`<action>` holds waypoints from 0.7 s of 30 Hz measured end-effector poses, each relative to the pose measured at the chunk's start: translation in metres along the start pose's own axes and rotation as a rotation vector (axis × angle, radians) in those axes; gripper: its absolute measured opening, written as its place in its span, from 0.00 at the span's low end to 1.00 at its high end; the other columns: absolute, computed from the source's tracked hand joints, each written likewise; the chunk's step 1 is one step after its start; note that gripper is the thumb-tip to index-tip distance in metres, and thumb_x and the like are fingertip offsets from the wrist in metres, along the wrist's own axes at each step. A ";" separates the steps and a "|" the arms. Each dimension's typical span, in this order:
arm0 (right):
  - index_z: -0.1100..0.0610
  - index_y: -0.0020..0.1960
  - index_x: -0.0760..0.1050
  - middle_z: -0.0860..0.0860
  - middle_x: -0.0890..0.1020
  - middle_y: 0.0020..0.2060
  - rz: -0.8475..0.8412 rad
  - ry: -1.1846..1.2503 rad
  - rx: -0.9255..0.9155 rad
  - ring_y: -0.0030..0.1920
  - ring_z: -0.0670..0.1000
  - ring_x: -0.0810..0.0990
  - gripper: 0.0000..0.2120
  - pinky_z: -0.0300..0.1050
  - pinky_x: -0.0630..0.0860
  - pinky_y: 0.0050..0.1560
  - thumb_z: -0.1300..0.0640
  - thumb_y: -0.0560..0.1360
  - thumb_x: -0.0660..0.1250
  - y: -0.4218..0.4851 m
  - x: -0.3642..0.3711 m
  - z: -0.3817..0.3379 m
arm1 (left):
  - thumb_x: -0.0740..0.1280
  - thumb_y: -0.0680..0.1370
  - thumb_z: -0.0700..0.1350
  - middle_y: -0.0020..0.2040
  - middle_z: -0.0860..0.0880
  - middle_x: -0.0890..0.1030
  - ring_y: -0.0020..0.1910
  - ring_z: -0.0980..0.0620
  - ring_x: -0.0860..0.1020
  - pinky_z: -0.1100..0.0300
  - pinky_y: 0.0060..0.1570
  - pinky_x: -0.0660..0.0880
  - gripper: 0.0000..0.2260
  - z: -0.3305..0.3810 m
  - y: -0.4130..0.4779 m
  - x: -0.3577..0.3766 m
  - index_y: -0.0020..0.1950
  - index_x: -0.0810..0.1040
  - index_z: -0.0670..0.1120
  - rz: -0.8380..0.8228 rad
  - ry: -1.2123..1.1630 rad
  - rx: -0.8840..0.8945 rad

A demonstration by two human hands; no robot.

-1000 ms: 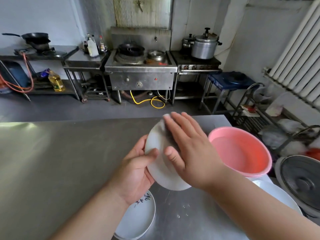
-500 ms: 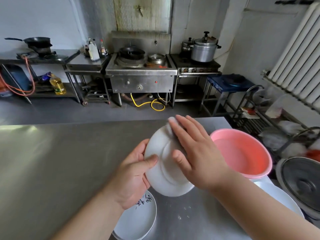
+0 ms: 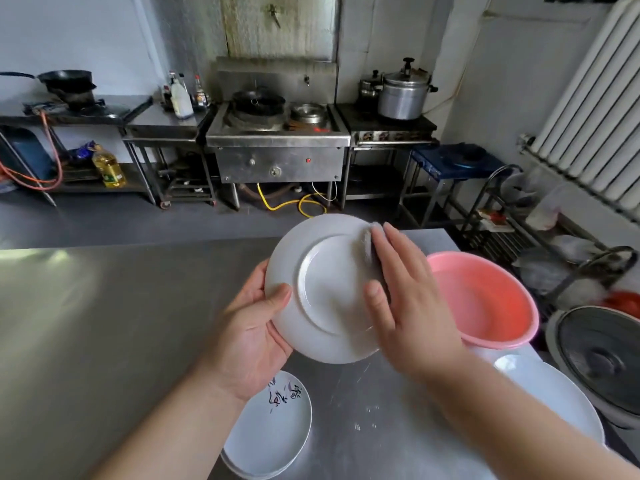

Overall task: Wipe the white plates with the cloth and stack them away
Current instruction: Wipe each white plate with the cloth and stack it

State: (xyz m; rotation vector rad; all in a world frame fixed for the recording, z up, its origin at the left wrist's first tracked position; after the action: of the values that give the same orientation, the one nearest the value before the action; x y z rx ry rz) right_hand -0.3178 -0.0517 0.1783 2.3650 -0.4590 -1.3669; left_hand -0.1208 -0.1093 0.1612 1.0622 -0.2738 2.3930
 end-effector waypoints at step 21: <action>0.52 0.85 0.55 0.45 0.54 0.83 0.199 0.391 0.297 0.82 0.38 0.48 0.33 0.33 0.46 0.79 0.40 0.84 0.53 -0.037 0.043 -0.020 | 0.61 0.82 0.37 0.69 0.41 0.81 0.66 0.42 0.81 0.47 0.58 0.82 0.19 -0.017 0.003 0.016 0.72 0.73 0.47 0.080 -0.054 0.125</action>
State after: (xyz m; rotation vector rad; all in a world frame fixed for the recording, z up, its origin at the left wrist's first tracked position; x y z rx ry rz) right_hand -0.2763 -0.0356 0.1377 2.6511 -0.7970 -0.7647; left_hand -0.1424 -0.0996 0.1616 1.1940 -0.1911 2.4830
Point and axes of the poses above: each hand's wrist, its own y-axis towards the middle knuckle, its own x-axis out of the palm, z = x × y, the point moved 2 cm from there along y, towards the middle knuckle
